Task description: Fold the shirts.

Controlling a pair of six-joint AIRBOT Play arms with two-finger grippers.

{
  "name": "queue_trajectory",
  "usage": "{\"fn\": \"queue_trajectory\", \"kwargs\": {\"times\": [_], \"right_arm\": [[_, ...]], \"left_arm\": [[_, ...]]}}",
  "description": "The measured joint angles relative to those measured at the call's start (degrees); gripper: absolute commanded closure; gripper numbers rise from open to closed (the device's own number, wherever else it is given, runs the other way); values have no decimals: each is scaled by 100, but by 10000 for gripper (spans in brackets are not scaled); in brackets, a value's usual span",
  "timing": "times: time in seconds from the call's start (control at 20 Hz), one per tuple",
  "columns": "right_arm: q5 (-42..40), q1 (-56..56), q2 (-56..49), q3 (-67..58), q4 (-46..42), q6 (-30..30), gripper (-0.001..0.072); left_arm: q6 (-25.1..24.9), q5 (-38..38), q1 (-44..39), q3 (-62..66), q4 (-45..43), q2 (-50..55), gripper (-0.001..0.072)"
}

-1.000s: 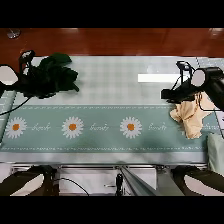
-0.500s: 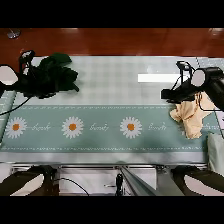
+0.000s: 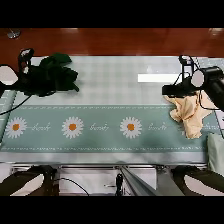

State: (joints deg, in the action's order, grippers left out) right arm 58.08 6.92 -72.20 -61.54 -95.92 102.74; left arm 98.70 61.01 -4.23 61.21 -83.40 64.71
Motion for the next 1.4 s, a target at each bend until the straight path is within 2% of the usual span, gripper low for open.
{"fn": "queue_trajectory", "kwargs": {"times": [0.05,0.25,0.35,0.45,0.6,0.7,0.75,0.8,1.0,1.1,1.25,1.4], "right_arm": [[-144,-9,0,-15,-260,-7,73],[-424,-407,-20,-98,-1436,509,75],[-365,-907,-146,-118,-1707,841,75],[-269,-1486,-398,-125,-1659,1034,76],[-219,-2199,-874,-131,-1047,973,105],[-186,-2463,-1145,-131,-555,702,324],[-168,-2544,-1252,-131,-306,481,546],[-127,-2599,-1316,-138,-79,212,690],[243,-2706,-1290,-603,1366,-1261,691],[234,-2723,-955,-1147,2212,-1803,691],[13,-2623,-210,-2055,3123,-2203,691],[-199,-2328,597,-2844,3534,-2374,691]], "left_arm": [[2,-181,0,-4,0,2,10],[2,-890,0,-4,-179,55,6],[2,-1043,-2,-4,-238,87,6],[2,-1126,-15,-4,-269,120,6],[2,-1182,-48,-4,-289,173,6],[2,-1215,-74,-4,-291,190,7],[2,-1215,-85,-4,-291,197,6],[4,-1226,-98,-4,-269,201,6],[-66,-1126,-133,46,59,203,7],[-339,-726,-142,219,151,192,7],[-800,166,-181,514,229,66,6],[-1003,802,-243,544,302,-321,7]]}}
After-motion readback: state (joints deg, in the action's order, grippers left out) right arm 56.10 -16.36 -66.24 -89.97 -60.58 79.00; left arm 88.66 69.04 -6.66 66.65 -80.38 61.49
